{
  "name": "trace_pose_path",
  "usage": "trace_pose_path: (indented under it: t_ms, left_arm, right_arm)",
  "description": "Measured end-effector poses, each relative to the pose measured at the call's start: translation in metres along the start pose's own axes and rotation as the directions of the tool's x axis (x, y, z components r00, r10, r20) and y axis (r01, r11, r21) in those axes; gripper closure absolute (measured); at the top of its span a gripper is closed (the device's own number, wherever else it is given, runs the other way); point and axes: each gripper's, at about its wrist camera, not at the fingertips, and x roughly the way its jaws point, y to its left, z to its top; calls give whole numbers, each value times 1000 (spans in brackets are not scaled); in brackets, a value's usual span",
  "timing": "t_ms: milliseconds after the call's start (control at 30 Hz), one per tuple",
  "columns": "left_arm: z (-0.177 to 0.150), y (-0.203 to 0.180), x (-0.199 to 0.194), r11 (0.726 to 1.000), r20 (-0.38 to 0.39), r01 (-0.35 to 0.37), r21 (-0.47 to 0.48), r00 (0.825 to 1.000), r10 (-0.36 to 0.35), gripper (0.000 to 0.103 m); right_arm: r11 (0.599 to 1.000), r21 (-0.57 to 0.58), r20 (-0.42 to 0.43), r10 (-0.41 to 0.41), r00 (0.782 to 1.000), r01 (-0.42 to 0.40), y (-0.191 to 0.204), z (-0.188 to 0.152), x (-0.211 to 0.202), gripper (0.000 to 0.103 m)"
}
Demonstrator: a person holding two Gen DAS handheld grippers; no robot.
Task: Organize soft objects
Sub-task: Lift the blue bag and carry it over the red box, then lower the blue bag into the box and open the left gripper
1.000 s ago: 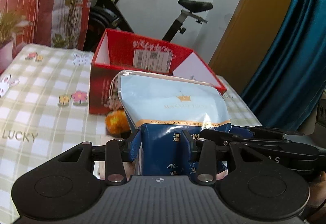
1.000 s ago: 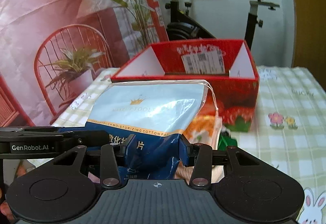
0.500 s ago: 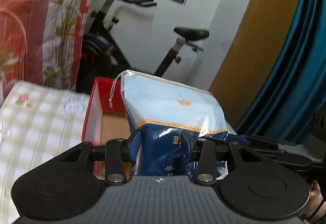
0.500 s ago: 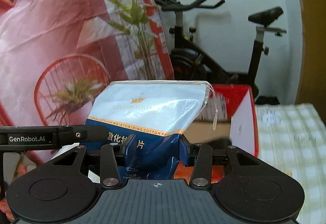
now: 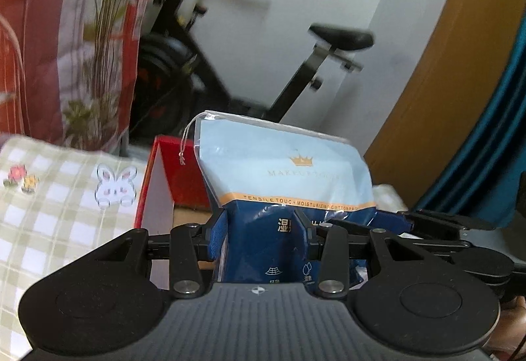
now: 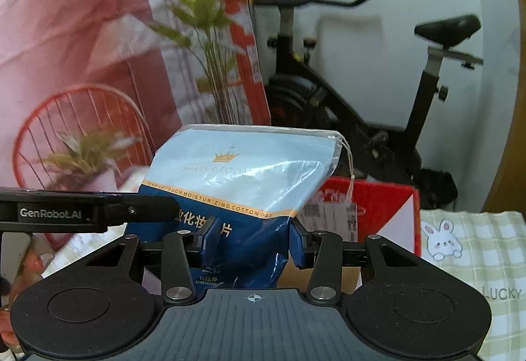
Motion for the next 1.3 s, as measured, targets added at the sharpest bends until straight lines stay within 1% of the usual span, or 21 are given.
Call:
trace_pose_path:
  t_ms: [133,267,333,533,633,700,733,767,900,1000,1100,1300]
  left_arm:
    - [-4,9,24,1000,-83,-23,-13,996,21,59]
    - [-8,17,39,999,-138,-30,-26,990,27,58]
    - [-11,20,42,999,-153,-25,-38,988,19,58]
    - [-14,21,49,999,-176,-32,-23,984,27,57]
    - [-14,20,48,998,-166,-55,-3,985,54,53]
    - [-14,22,47,996,-156,-87,-5,984,85,50]
    - [-14,23,45,996,-154,-90,-11,984,87,50]
    - [-14,25,44,997,-156,-76,-18,985,73,50]
    - [-14,19,36,997,-150,-81,16,985,82,50]
    - [-12,14,26,997,-138,-67,31,988,70,50]
    - [-13,8,13,997,-122,-55,55,991,61,50]
    - [-17,-3,-17,993,-83,-66,97,994,74,50]
  right_arm:
    - [1000,8,-71,-13,997,14,-6,-13,28,62]
    - [999,48,-133,-16,991,23,-13,-24,47,62]
    - [998,61,-155,-21,988,31,-16,-28,53,62]
    - [995,93,-197,-24,980,43,-23,-35,62,61]
    - [994,90,-214,-48,976,68,-25,-36,65,61]
    - [993,82,-211,-70,975,89,-25,-35,64,57]
    - [992,83,-206,-78,975,97,-27,-35,62,57]
    - [991,87,-202,-82,976,102,-28,-35,60,57]
    - [991,86,-200,-86,976,105,-28,-37,51,57]
    - [992,70,-187,-89,978,104,-26,-38,42,57]
    - [993,56,-167,-94,981,105,-22,-37,29,57]
    - [995,20,-104,-96,990,99,-12,-37,-6,57]
